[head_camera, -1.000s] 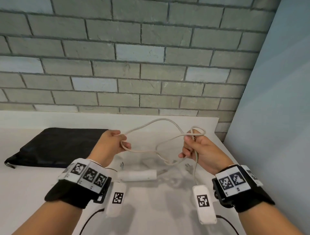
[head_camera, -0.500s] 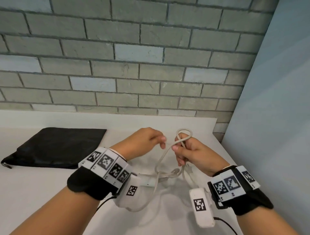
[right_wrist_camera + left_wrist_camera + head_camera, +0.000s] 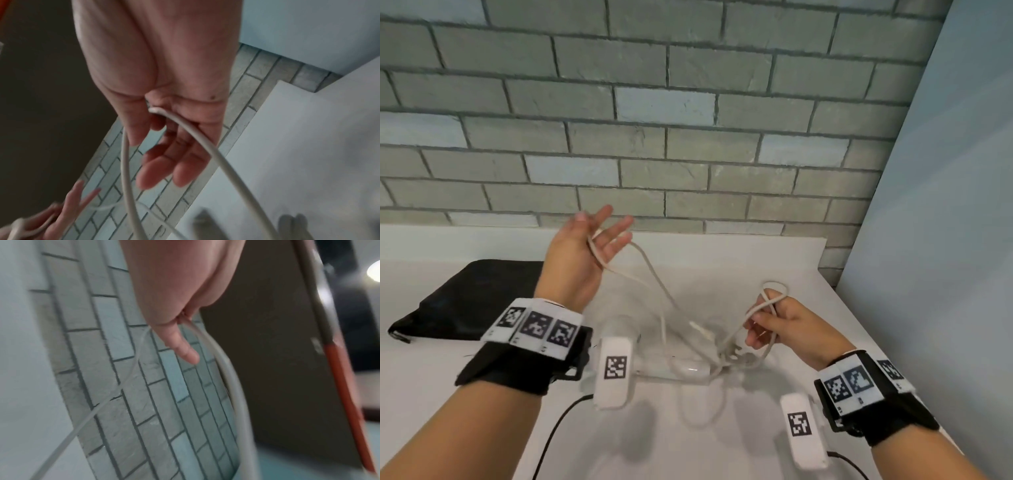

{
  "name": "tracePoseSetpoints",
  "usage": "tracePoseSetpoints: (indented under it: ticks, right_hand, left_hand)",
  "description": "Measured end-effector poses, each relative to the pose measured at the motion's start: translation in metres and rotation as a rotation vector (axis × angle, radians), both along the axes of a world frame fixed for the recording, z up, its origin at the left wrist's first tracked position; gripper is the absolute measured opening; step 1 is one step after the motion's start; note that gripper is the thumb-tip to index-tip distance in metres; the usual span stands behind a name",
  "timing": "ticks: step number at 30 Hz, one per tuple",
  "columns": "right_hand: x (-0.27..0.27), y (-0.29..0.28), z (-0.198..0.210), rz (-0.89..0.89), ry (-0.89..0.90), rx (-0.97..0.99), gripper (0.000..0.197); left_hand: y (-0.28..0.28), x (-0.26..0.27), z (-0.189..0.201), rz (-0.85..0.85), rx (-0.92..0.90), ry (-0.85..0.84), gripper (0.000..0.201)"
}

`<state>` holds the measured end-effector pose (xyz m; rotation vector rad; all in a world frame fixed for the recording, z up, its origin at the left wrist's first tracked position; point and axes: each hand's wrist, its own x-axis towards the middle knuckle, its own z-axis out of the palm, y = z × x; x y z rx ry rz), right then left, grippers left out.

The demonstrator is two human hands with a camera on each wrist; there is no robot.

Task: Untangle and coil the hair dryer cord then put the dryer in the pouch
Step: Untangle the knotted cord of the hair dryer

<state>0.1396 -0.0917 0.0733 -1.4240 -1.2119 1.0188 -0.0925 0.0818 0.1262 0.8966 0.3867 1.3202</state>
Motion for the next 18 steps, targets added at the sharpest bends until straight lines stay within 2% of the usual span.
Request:
tracePoseSetpoints:
  ticks: [2, 6, 9, 11, 14, 16, 18]
  right_hand:
    - [-0.007, 0.004, 0.002, 0.004, -0.028, 0.001, 0.007]
    - [-0.014, 0.004, 0.009, -0.024, 0.005, -0.007, 0.005]
    - [-0.019, 0.004, 0.017, -0.036, 0.102, -0.011, 0.013]
    - [-0.022, 0.005, 0.024, -0.036, 0.249, -0.009, 0.016]
    - [-0.023, 0.005, 0.033, -0.077, 0.434, 0.012, 0.022]
    - [-0.022, 0.004, 0.038, -0.107, 0.504, 0.05, 0.031]
    - [-0.021, 0.002, 0.04, -0.13, 0.538, 0.084, 0.035]
  left_hand:
    - [-0.013, 0.009, 0.0, -0.022, 0.108, 0.107, 0.02]
    - [-0.032, 0.02, -0.001, -0.065, 0.203, 0.246, 0.022]
    - [-0.044, 0.029, -0.01, -0.141, 0.297, 0.624, 0.02]
    - [-0.053, 0.038, -0.015, -0.23, 0.221, 0.744, 0.027]
    - [-0.058, 0.047, -0.017, -0.261, 0.037, 0.746, 0.047]
    - [-0.056, 0.051, -0.02, -0.223, 0.147, 0.961, 0.048]
    - [-0.058, 0.048, -0.02, -0.159, 0.4, 1.204, 0.047]
